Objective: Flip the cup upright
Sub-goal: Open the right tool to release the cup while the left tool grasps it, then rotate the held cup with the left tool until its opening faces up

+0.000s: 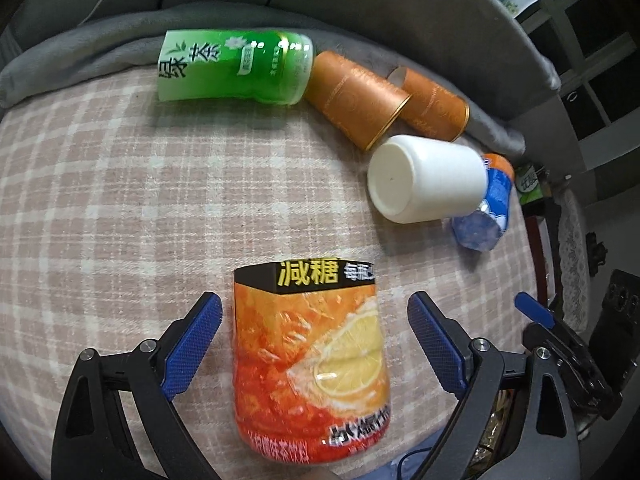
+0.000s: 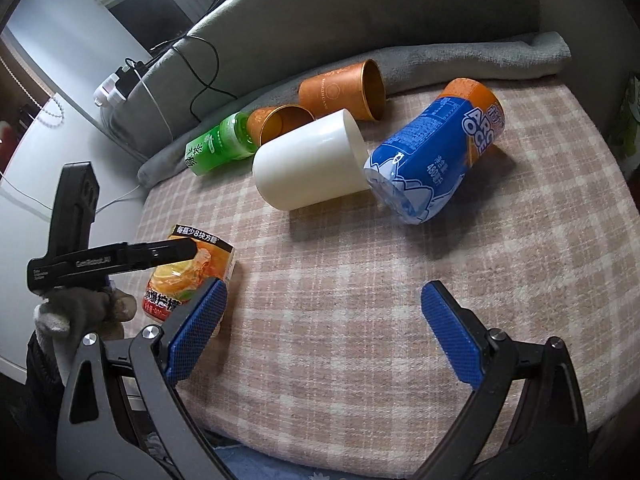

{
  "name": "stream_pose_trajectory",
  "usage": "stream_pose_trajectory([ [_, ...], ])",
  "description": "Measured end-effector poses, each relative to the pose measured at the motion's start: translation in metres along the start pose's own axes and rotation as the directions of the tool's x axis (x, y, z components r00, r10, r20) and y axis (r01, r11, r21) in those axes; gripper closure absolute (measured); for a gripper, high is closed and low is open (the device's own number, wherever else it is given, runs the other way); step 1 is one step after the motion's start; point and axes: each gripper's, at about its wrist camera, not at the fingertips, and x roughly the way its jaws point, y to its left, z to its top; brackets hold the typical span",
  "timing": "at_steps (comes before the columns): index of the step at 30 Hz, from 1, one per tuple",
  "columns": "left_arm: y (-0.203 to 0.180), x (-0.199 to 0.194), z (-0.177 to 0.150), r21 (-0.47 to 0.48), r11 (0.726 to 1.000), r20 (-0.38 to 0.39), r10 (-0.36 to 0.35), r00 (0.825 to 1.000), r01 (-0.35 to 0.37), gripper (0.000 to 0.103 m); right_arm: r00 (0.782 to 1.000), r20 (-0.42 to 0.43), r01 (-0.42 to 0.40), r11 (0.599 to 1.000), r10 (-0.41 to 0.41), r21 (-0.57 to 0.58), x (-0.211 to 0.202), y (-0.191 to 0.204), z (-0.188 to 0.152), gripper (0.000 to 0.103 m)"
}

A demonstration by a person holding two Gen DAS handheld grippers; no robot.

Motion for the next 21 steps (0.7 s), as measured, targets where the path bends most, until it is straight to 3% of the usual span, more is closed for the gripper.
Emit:
stream_pose_trajectory([
  [6, 0.002, 0.012, 0.002, -0.003, 1.000, -0.032, 0.019, 0.999, -0.019, 0.019, 1.000, 0.004, 0.003, 1.000, -0.003, 0.008, 0.000, -0.001, 0.000, 0.003],
  [21, -0.006, 0.023, 0.003, 0.039, 0.999, -0.032, 0.030, 0.999, -0.028, 0.023, 1.000, 0.006, 0.012, 0.999, -0.012, 0.035, 0.004, -0.006, 0.001, 0.003],
])
